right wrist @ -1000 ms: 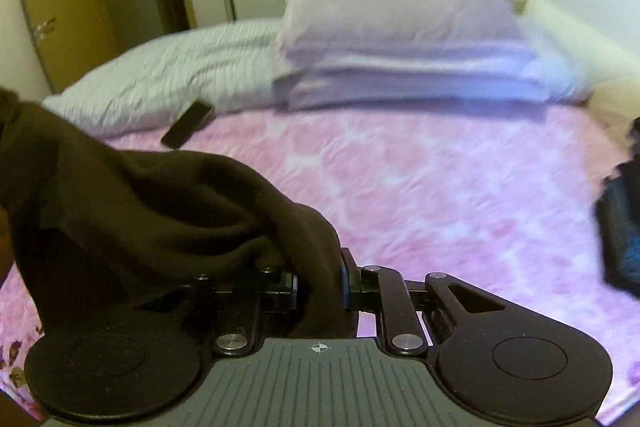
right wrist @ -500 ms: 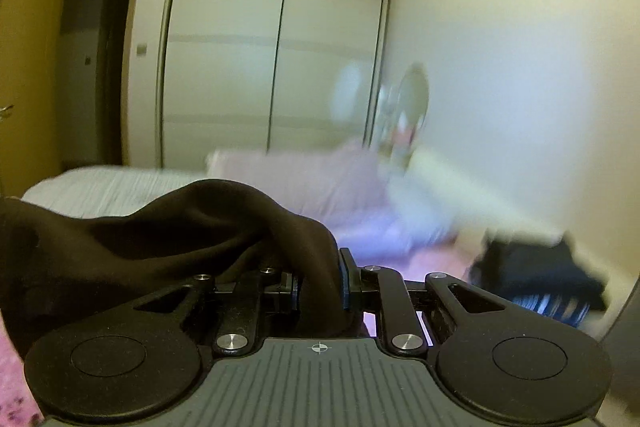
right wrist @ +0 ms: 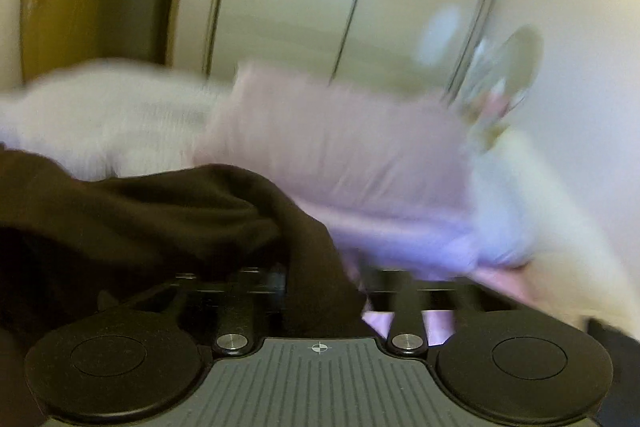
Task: Fold clothes
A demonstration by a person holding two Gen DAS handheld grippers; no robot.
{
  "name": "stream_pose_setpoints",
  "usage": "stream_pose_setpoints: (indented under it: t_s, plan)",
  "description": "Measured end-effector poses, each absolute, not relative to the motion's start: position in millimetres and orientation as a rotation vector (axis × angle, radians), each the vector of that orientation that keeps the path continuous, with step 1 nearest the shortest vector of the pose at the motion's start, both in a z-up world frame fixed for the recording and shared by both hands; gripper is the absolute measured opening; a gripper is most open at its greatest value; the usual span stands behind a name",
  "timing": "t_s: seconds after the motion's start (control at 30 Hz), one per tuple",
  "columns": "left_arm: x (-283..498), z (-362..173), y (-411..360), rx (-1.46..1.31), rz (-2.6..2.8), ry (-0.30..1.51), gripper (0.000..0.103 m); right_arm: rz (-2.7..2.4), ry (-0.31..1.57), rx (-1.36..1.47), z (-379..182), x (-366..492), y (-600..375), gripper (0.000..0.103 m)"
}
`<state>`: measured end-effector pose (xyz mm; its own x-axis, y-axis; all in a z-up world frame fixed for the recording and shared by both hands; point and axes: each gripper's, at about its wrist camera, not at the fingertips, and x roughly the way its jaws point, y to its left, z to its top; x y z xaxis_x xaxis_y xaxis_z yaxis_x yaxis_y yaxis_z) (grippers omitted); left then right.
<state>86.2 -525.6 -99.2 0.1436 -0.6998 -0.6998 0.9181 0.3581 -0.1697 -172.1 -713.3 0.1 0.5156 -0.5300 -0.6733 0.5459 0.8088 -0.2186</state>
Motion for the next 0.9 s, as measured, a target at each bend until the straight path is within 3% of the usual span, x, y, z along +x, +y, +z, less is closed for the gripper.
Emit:
stream_pose_setpoints:
  t_s: [0.07, 0.27, 0.47, 0.6, 0.63, 0.67, 0.7, 0.73, 0.77, 0.9]
  plan:
    - [98.1, -151.2, -539.5, 0.352, -1.094, 0.872, 0.03, -0.61, 0.877, 0.06, -66.9, -147.6, -753.1, 0.087]
    - [63.5, -242.3, -523.2, 0.464, -1.083, 0.994, 0.04, -0.494, 0.981, 0.166, -173.4, -150.2, -751.1, 0.087]
    - [-7.2, -296.9, -572.2, 0.617, -1.332, 0.894, 0.059, -0.373, 1.078, 0.271, -276.7, -155.5, -744.8, 0.087]
    - [-34.7, -334.4, -619.5, 0.727, -1.391, 0.846, 0.061, -0.35, 1.12, 0.213, -320.9, -169.3, -730.9, 0.086]
    - [-35.5, -344.2, -628.5, 0.766, -1.376, 0.856, 0.045, -0.365, 1.122, 0.222, -323.3, -173.8, -734.3, 0.072]
    - [-36.3, -354.1, -637.5, 0.805, -1.361, 0.865, 0.032, -0.384, 1.122, 0.238, -323.4, -178.4, -739.4, 0.041]
    - [-33.4, -352.7, -637.5, 0.807, -1.351, 0.854, 0.017, -0.403, 1.122, 0.253, -323.6, -183.0, -744.6, 0.031]
    - [-28.8, -346.4, -633.3, 0.793, -1.345, 0.834, 0.008, -0.422, 1.122, 0.268, -323.7, -187.7, -749.8, 0.014]
    - [-22.1, -333.8, -627.6, 0.774, -1.329, 0.802, 0.008, -0.44, 1.122, 0.26, -314.9, -194.5, -755.0, 0.003]
    - [43.8, -257.4, -582.0, 0.586, -1.211, 0.739, 0.008, -0.594, 1.084, 0.195, -264.9, -237.6, -796.8, 0.0]
